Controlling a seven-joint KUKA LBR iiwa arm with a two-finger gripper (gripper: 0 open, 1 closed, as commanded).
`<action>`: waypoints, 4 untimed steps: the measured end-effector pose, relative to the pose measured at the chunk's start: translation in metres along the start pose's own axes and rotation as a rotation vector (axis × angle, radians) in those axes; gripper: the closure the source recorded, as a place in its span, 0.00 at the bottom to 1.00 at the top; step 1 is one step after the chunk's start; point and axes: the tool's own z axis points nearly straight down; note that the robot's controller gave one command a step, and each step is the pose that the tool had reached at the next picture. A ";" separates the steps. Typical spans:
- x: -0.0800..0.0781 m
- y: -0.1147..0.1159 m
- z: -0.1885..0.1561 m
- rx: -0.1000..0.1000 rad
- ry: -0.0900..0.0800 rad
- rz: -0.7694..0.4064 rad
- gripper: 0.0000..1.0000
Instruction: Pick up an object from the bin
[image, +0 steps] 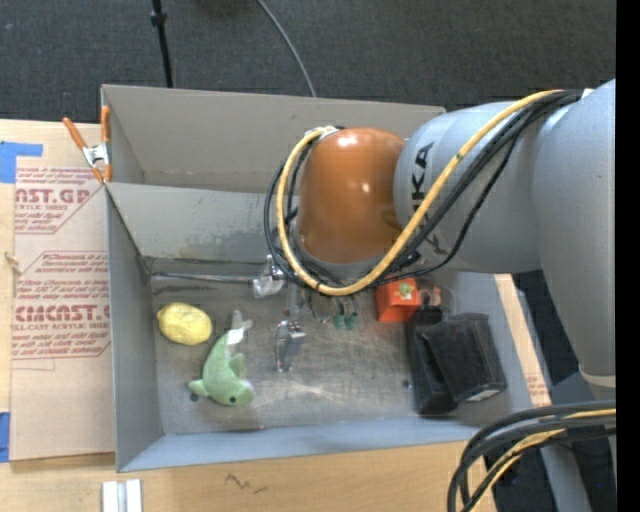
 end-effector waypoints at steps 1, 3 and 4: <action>-0.017 0.018 0.036 -0.002 0.007 -0.219 0.00; -0.023 0.028 0.091 -0.003 0.002 0.220 1.00; -0.019 0.025 0.076 -0.001 0.010 0.231 1.00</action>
Offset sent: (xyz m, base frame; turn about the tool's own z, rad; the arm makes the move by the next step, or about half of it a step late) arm 0.0165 0.0302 -0.0941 0.2203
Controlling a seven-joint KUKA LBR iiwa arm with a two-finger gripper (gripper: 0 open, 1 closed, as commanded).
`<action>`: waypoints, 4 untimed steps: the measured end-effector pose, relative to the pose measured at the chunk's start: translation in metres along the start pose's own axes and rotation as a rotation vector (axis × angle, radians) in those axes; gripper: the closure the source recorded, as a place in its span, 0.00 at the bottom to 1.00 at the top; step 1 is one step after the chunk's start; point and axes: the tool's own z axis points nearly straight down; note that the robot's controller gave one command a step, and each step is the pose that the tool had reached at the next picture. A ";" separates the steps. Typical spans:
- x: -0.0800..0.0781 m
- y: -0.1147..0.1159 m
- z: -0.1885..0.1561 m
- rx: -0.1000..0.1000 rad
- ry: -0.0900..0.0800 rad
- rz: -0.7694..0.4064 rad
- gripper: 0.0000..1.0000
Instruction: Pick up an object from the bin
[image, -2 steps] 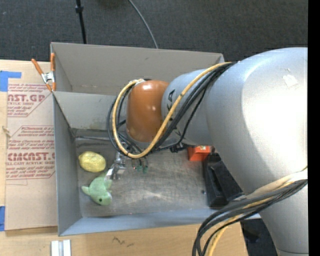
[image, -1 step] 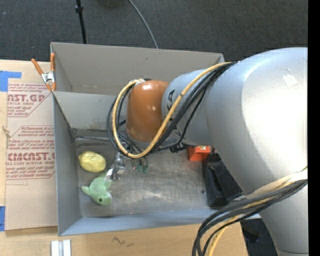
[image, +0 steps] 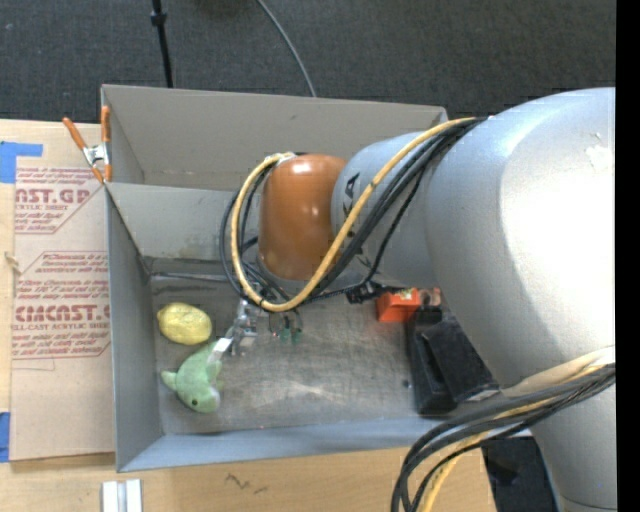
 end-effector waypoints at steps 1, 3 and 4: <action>0.000 0.000 -0.016 -0.001 -0.003 0.005 1.00; -0.006 -0.004 -0.095 -0.001 -0.005 0.031 1.00; 0.001 0.003 -0.060 0.001 0.000 0.030 0.00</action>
Offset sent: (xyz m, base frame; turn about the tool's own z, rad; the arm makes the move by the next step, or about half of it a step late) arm 0.0171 -0.0135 0.1440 0.0715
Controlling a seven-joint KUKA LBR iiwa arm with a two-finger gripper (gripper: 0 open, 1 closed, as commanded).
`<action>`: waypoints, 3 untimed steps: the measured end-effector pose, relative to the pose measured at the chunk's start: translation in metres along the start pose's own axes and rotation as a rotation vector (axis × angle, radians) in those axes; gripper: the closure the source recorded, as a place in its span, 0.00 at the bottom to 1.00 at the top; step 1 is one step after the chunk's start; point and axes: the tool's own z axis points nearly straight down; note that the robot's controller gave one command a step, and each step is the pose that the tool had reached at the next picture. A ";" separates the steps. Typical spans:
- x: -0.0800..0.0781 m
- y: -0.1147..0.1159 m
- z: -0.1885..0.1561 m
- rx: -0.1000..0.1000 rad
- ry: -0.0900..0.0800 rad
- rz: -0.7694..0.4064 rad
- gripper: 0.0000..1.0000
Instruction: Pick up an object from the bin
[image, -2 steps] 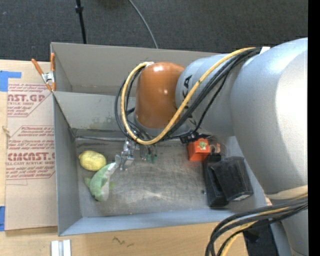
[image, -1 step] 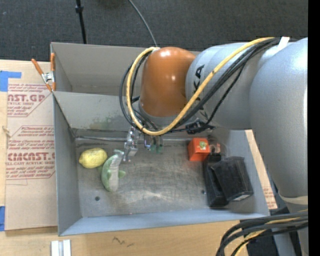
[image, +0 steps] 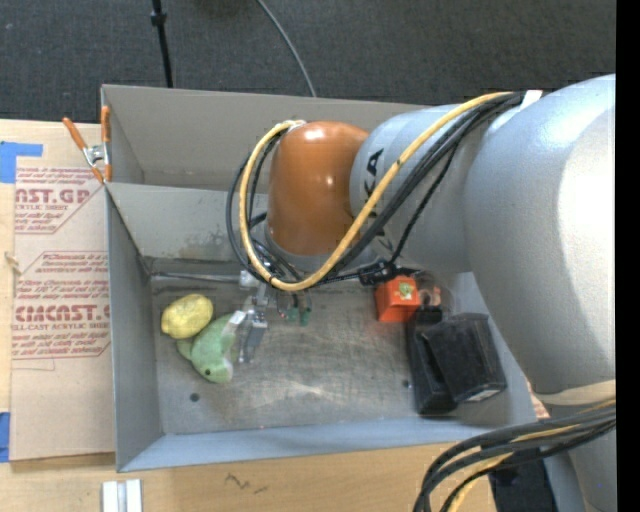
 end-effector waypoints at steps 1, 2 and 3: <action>-0.001 0.000 -0.001 -0.001 -0.001 0.000 0.00; -0.030 0.011 0.074 -0.003 -0.008 -0.069 1.00; -0.029 0.011 0.076 -0.003 -0.005 -0.070 0.00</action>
Offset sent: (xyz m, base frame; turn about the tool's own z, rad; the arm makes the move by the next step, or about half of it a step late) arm 0.0283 0.0063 -0.0777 -0.0683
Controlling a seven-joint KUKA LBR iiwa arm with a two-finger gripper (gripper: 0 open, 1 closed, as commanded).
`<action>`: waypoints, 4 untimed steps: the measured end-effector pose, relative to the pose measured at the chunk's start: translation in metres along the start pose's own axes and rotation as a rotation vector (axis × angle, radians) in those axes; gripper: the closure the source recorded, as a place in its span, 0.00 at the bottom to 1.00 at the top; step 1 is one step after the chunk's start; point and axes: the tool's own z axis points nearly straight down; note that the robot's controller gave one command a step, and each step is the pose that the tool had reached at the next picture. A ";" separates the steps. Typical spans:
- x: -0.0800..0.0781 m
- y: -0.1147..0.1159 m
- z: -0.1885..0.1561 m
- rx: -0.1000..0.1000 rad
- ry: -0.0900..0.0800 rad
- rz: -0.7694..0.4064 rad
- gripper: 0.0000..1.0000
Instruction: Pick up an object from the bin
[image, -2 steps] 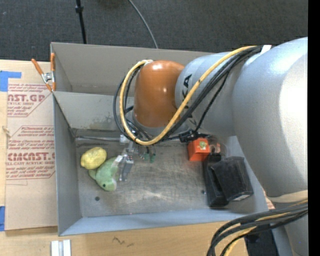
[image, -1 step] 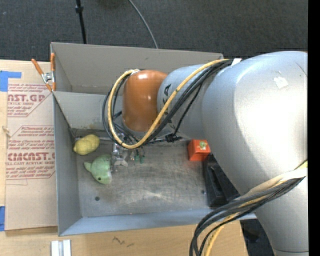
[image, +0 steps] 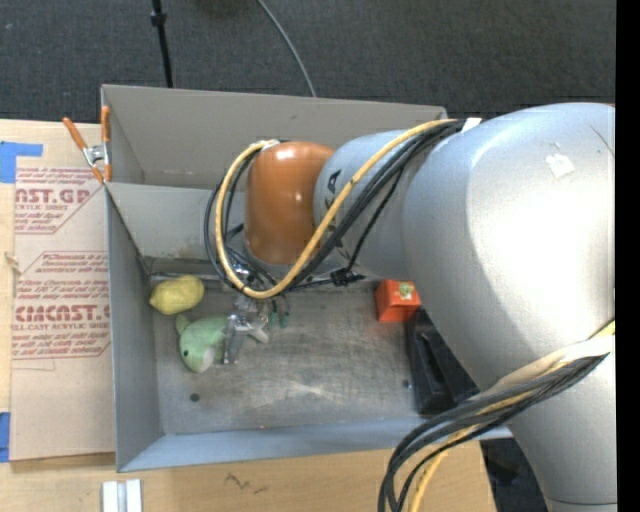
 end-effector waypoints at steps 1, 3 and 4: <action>0.000 0.000 0.000 0.000 0.000 0.000 0.00; 0.022 0.022 0.000 0.000 0.000 -0.168 1.00; 0.025 0.030 -0.042 0.004 0.011 -0.168 1.00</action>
Offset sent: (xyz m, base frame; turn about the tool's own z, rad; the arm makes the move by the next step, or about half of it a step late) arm -0.0227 0.0226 -0.0020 -0.1689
